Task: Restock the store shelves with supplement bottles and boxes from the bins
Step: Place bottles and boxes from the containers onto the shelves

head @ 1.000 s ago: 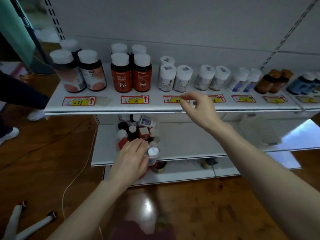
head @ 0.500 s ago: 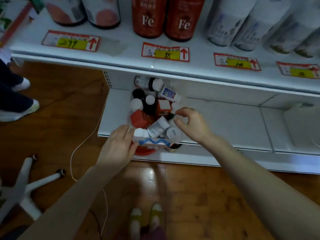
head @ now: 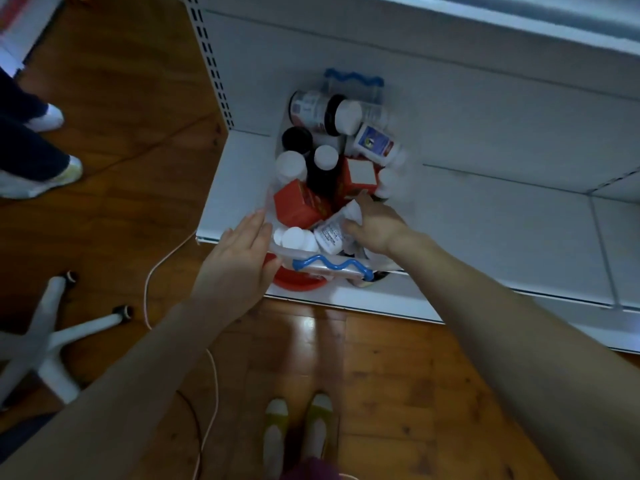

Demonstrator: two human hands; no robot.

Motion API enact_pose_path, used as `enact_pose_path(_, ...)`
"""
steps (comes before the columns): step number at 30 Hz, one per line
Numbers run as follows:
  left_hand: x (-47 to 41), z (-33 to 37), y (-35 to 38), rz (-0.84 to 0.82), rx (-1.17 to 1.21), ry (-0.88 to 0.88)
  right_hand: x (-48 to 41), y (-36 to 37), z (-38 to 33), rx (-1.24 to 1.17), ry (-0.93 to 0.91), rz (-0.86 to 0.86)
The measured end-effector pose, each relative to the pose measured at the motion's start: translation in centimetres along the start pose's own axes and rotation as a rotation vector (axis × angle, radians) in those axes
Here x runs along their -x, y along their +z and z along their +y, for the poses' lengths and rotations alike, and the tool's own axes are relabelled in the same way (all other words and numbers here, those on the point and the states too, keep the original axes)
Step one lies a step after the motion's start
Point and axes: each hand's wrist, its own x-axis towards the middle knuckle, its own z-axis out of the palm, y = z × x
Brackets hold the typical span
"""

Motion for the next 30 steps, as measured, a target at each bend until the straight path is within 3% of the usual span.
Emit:
enact_pose_path(16,-0.3,1.0,-0.2,0.027,0.085,-0.095,0.6,-0.3,0.5,-0.257,-0.084,0.118)
enact_pose_path(24,-1.5,2.7,-1.4,0.005,0.152,-0.087,3.6,-2.9,2.6,-0.562,0.009,0.525)
enact_pose_path(30,-5.7,7.3,-1.7,-0.063,0.366,-0.081,6.7,-5.8,6.1,-0.652,0.099,0.726)
